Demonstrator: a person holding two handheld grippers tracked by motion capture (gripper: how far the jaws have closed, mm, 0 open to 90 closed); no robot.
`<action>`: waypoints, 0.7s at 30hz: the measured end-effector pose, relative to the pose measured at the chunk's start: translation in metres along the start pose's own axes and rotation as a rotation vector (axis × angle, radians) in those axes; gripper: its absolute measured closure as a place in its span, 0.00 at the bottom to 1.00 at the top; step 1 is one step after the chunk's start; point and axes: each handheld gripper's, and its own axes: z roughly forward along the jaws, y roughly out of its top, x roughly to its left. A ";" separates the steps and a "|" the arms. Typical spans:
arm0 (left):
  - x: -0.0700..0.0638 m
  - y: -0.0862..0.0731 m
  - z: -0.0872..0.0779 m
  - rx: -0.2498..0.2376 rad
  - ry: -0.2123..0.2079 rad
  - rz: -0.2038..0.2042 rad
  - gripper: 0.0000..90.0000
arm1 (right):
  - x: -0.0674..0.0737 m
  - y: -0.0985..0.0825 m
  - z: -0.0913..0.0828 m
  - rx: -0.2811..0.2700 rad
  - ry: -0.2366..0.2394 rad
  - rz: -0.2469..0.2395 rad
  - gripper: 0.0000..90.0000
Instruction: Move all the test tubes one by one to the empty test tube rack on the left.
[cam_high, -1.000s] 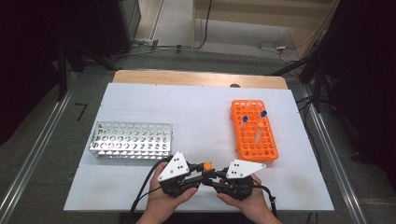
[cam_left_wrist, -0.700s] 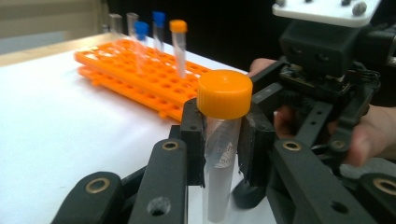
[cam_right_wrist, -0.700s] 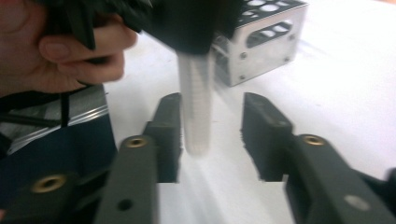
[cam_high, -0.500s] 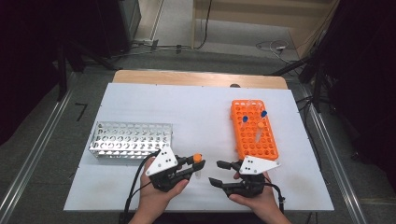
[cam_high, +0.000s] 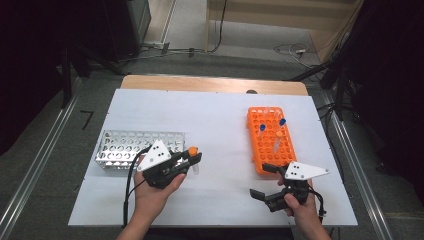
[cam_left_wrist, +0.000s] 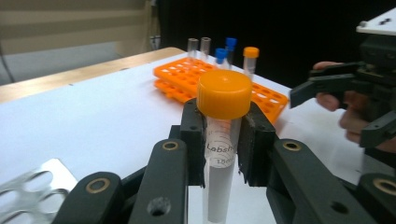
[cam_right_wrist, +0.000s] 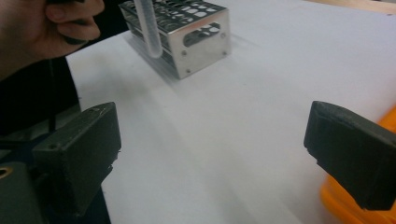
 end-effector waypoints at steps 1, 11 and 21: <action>0.002 0.001 -0.001 -0.001 0.007 -0.001 0.83 | 0.000 0.000 0.000 0.000 0.000 0.000 0.02; 0.021 0.011 -0.004 -0.020 0.057 -0.014 0.83 | -0.018 -0.008 -0.020 0.005 -0.080 0.021 0.00; 0.042 0.021 -0.005 -0.032 0.093 -0.028 0.83 | -0.028 -0.015 -0.031 0.010 -0.109 0.036 0.00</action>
